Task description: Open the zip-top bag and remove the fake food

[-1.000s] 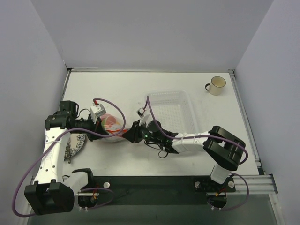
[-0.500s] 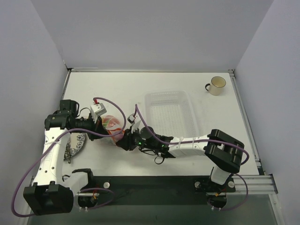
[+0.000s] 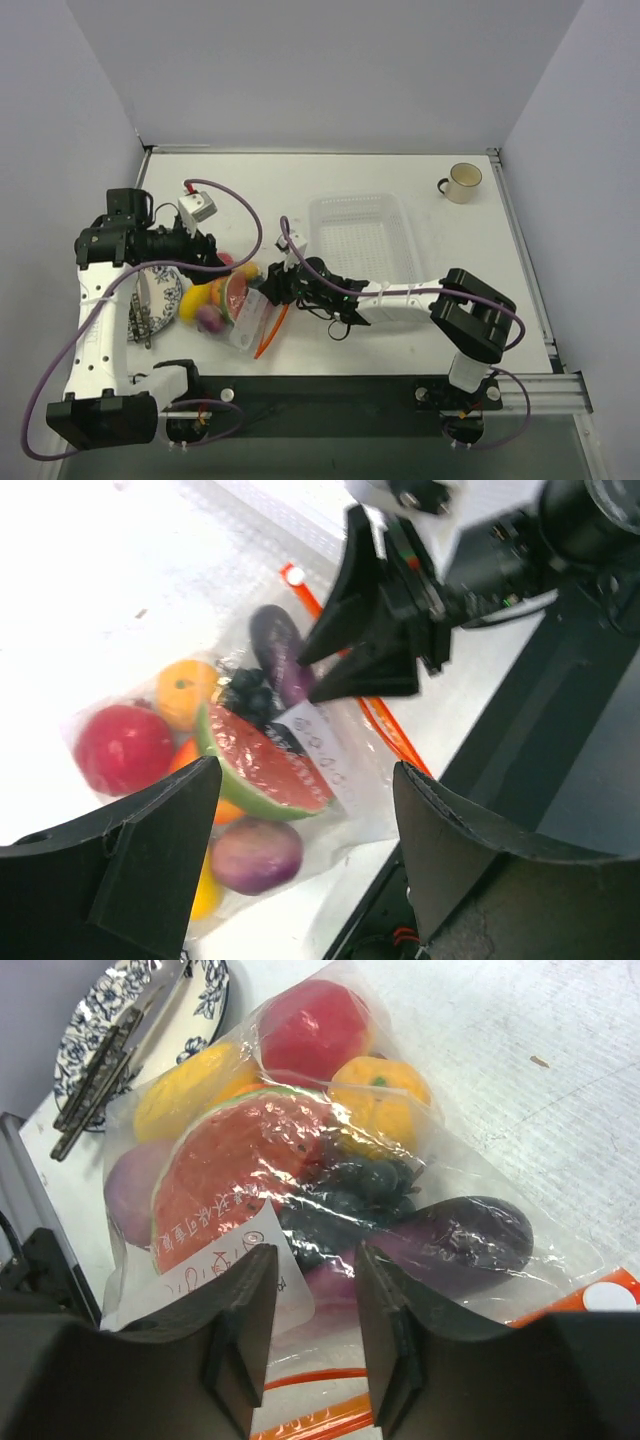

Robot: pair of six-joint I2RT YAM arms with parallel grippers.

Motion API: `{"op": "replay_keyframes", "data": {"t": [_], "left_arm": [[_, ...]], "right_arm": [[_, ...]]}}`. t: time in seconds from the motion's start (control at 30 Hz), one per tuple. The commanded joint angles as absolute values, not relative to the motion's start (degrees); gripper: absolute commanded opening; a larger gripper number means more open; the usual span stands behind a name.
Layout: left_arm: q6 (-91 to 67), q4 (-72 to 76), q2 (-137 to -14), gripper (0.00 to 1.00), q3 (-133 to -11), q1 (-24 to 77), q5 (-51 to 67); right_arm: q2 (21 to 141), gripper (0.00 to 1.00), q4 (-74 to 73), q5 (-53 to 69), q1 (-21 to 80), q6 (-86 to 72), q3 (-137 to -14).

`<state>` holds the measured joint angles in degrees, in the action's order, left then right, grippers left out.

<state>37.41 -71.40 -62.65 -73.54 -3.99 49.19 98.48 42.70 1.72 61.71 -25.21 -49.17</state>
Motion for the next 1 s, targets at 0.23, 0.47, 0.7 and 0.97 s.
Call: {"op": "replay_keyframes", "data": {"t": [0.23,0.47,0.7,0.97], "left_arm": [[33.74,-51.59,-77.42,0.57,-60.56,-12.38,27.25],[36.12,-49.05,-77.96,0.44,-55.55,-12.4,24.87],[33.66,-46.67,-78.22,0.44,-54.23,-8.44,25.4],[31.82,-42.46,-82.35,0.42,-53.35,-6.68,24.17]], "right_arm": [[94.33,0.46,23.29,-13.61,68.9,-22.14,-53.27],[82.71,0.44,24.52,-16.61,71.1,-22.06,-42.81],[85.6,0.4,24.34,-16.88,71.19,-20.31,-44.12],[87.8,0.32,24.79,-16.61,71.46,-18.11,-44.03]]}}
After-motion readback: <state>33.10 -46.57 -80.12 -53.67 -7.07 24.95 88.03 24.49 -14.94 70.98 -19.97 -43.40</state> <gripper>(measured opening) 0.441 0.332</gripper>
